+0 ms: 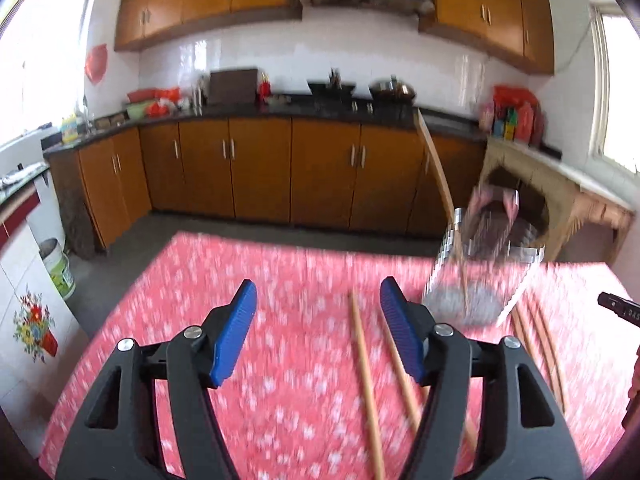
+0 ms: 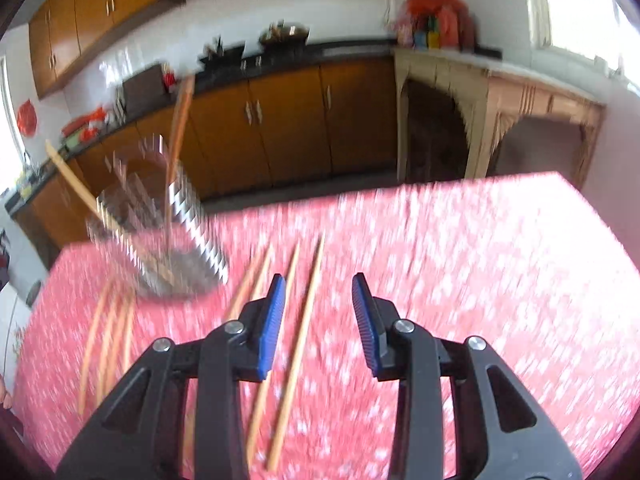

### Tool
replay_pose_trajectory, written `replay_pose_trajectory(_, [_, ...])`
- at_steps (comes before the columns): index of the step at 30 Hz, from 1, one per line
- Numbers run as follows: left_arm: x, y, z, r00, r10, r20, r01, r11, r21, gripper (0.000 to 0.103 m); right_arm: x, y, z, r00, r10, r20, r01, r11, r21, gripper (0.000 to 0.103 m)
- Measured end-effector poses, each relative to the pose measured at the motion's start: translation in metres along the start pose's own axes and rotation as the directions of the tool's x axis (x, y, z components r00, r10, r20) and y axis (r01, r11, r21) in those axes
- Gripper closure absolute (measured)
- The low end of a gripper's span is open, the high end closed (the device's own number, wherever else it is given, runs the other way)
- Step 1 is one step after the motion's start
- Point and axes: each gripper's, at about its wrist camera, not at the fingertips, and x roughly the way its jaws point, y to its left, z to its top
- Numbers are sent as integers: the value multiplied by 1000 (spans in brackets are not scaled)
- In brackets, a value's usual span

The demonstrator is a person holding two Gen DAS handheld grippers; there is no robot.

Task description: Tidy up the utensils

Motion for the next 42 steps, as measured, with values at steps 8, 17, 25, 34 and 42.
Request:
replay_pose_trajectory(8, [14,-20,-58,992,-4,-128,18,994,107,39,30,17,-74,987,39,-156,-45,998,-32,83])
replay_pose_trajectory(17, [23,-21,-87,970,-65,-235,84,994,73,39,35,29,-89,985,8,-173,-23,996,-87,85])
replay_pose_trajectory(25, [28,-32,-96,957,-86,-277,114,990,86,46,38,3,-81,987,-76,-145,68,996,-58,95])
replay_pose_trajectory(34, [42,-47,-107,936,-48,-347,100,986,133,69,39,-14,-77,986,-96,-139,93,995,-26,95])
replay_pose_trajectory(42, [62,-15,-91,936,42,-350,-5,994,106,91,49,-38,-62,979,-159,-130,162,987,14,95])
